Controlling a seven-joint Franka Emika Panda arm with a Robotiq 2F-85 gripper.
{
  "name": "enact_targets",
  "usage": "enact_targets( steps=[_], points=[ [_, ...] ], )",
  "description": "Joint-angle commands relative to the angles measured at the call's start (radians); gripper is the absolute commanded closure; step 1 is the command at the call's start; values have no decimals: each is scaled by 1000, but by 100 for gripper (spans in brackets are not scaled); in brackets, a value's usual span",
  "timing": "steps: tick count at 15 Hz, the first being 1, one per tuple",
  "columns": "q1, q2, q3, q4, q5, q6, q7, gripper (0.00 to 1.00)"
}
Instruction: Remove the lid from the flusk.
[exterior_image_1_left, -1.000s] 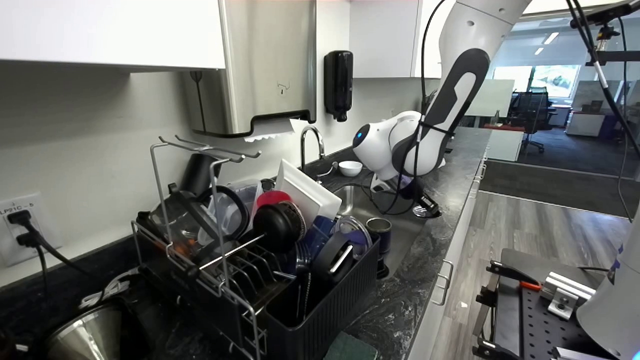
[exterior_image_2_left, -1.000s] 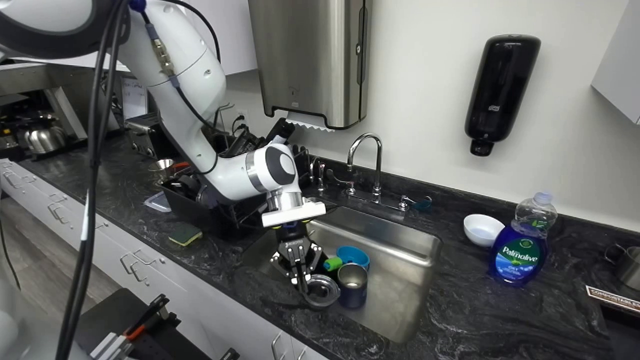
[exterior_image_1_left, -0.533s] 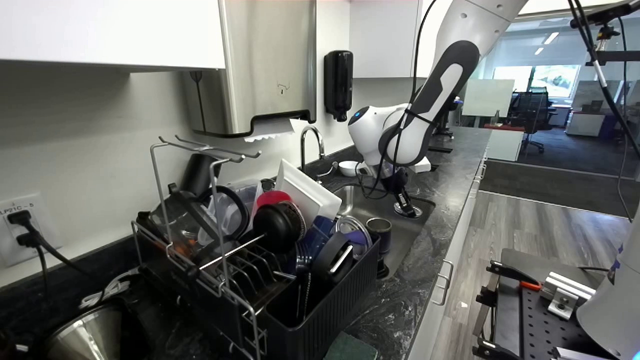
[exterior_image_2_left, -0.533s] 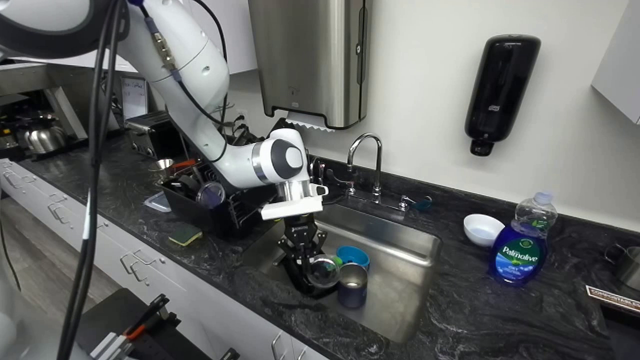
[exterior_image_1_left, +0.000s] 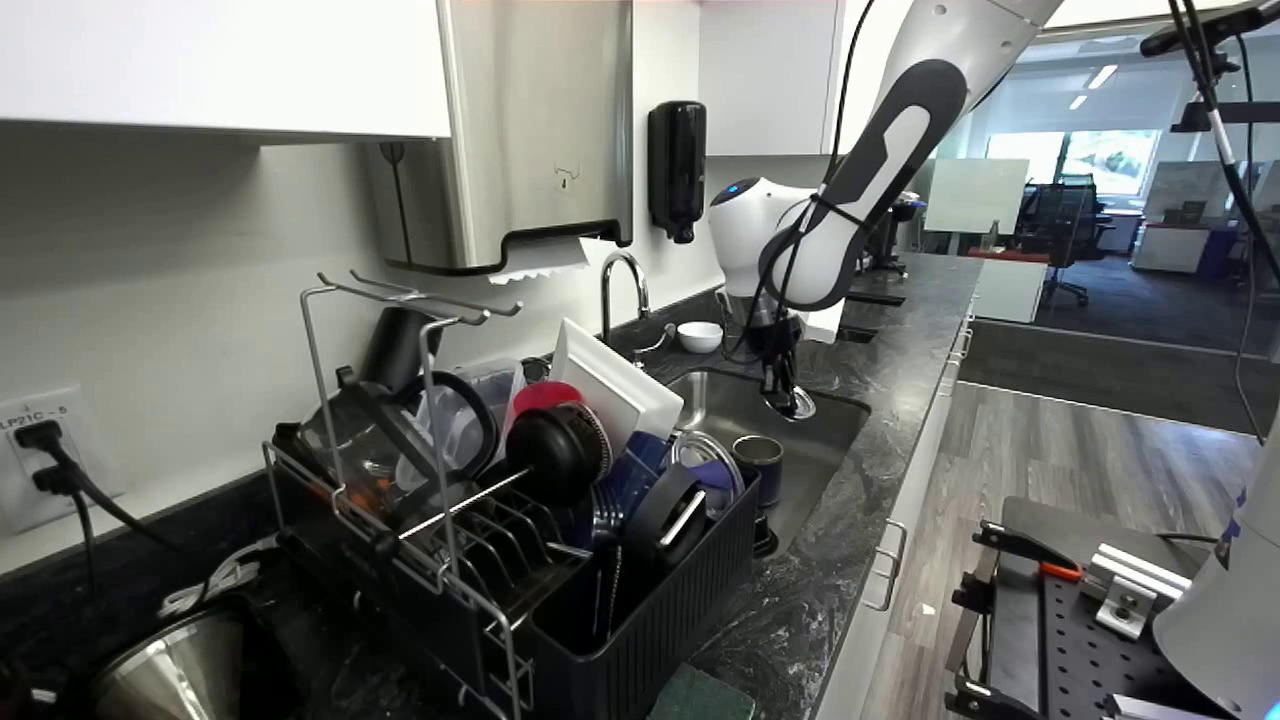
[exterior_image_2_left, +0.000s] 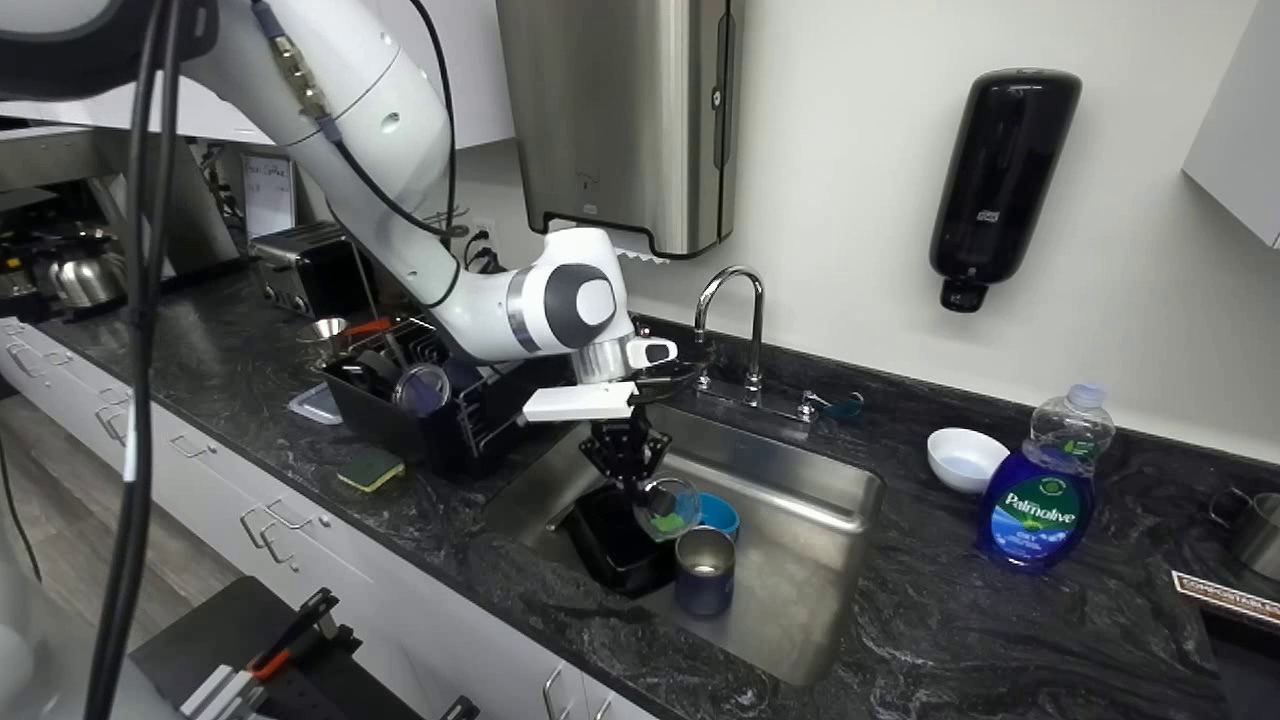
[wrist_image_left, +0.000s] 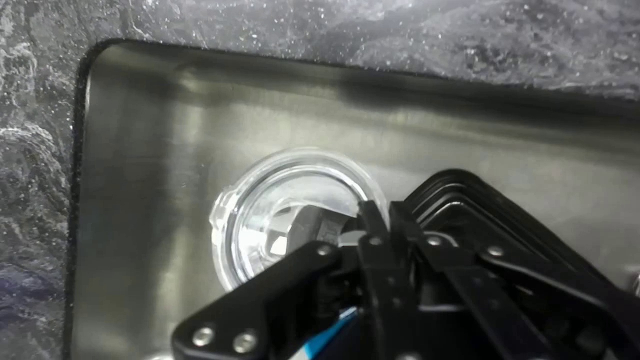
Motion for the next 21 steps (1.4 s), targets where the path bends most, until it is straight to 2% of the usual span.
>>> enact_targets(
  steps=[1, 7, 12, 21],
  points=[
    [17, -54, -23, -48, 12, 69, 89, 98],
    [20, -98, -29, -68, 3, 80, 181, 98],
    [10, -53, -72, -8, -9, 49, 207, 98],
    [-32, 35, -134, 113, 77, 12, 190, 98]
  ],
)
